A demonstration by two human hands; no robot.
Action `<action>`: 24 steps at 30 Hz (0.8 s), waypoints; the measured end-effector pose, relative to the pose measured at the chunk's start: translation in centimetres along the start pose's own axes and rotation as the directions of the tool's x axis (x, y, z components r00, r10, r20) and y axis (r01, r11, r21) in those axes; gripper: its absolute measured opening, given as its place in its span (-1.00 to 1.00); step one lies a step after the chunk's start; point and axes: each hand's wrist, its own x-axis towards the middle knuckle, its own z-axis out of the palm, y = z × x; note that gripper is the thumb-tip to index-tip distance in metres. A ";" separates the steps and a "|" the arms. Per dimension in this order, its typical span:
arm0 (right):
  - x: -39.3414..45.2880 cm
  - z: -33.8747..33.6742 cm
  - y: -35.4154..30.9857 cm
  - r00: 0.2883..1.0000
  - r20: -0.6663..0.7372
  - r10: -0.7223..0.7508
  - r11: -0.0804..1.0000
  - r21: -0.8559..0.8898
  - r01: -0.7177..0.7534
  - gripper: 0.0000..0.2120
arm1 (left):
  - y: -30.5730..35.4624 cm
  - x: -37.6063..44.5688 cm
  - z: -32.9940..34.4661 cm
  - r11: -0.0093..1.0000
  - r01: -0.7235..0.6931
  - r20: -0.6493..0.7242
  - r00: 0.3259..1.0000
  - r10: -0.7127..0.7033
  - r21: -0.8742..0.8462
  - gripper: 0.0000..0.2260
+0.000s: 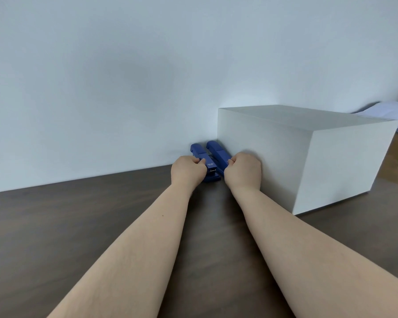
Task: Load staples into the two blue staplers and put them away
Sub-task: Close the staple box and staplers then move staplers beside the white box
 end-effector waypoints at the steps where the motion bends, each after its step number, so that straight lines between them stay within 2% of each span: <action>1: 0.0 0.0 0.0 1.000 0.001 0.004 1.000 0.004 -0.004 -0.80 | 0.0 0.0 0.0 1.000 -0.008 0.003 1.000 0.008 -0.005 -0.73; 6: -0.3 -0.3 0.1 1.000 0.015 0.009 1.000 0.030 -0.009 -0.80 | -0.1 0.1 0.2 0.998 -0.057 0.032 0.998 0.057 0.015 -0.74; 12: -0.3 -0.4 0.0 0.999 0.034 0.022 0.997 0.070 -0.024 -0.81 | -0.5 -0.1 -0.1 0.999 -0.030 0.042 0.999 0.030 -0.010 -0.82; 16: -0.8 -0.7 -0.2 0.997 0.067 0.046 0.994 0.097 -0.053 -0.86 | 0.4 -1.2 -1.8 0.993 -0.021 0.070 0.997 0.013 0.120 -0.81; 20: -1.3 -1.1 -0.7 0.992 0.097 0.075 0.993 0.083 -0.083 -0.84 | 2.5 -2.0 -5.4 0.948 -0.035 0.082 0.997 0.009 0.318 -0.89; 24: -1.8 -2.1 -1.0 0.985 0.150 0.080 0.995 0.047 -0.088 -0.77 | 3.3 -3.7 -7.6 0.936 0.001 0.081 0.996 -0.032 0.352 -0.87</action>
